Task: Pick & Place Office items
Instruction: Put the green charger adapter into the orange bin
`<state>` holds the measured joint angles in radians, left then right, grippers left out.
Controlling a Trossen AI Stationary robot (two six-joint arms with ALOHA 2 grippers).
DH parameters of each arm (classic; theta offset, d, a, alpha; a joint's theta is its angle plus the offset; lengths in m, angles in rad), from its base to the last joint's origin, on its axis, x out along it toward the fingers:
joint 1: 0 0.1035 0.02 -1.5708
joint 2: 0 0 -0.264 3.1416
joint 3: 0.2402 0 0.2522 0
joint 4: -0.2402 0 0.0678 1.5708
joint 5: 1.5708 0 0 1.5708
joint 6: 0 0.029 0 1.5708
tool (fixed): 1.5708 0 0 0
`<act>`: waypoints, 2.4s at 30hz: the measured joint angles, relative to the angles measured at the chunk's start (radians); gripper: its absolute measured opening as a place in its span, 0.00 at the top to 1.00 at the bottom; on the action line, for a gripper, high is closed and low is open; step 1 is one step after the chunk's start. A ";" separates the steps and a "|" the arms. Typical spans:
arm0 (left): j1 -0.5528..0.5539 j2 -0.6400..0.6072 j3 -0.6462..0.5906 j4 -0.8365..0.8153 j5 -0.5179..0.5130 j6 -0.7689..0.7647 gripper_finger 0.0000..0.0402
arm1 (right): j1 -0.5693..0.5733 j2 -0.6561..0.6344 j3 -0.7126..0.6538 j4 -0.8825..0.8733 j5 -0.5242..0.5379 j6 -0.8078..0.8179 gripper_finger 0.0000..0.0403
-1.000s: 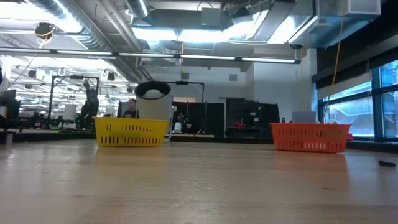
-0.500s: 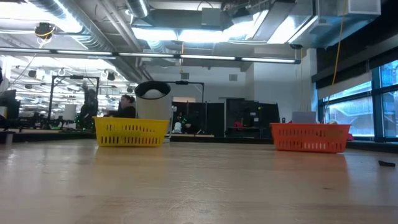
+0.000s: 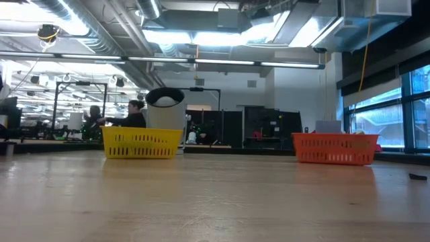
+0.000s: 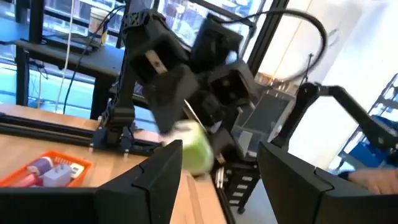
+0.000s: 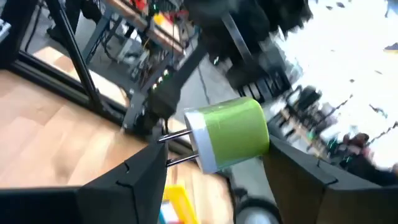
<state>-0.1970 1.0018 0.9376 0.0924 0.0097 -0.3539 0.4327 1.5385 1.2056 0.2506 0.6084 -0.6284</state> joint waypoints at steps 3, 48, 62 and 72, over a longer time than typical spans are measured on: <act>-0.017 -0.036 0.000 -0.050 -0.033 0.032 0.49 | -0.027 -0.046 0.000 -0.123 0.000 0.087 0.42; -0.221 -0.311 -0.240 -0.582 -0.906 -0.030 0.51 | -0.804 -0.397 -0.502 -0.788 -0.610 0.772 0.42; -0.220 -0.356 -0.279 -0.563 -0.906 -0.010 0.51 | -0.874 -0.395 -0.672 -0.568 -0.698 0.808 0.42; -0.220 -0.365 -0.279 -0.564 -0.897 -0.016 0.51 | -0.875 -0.395 -0.679 -0.556 -0.712 0.843 0.38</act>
<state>-0.4171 0.6365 0.6590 -0.4717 -0.8876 -0.3698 -0.4419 1.1439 0.5270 -0.3058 -0.1033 0.2148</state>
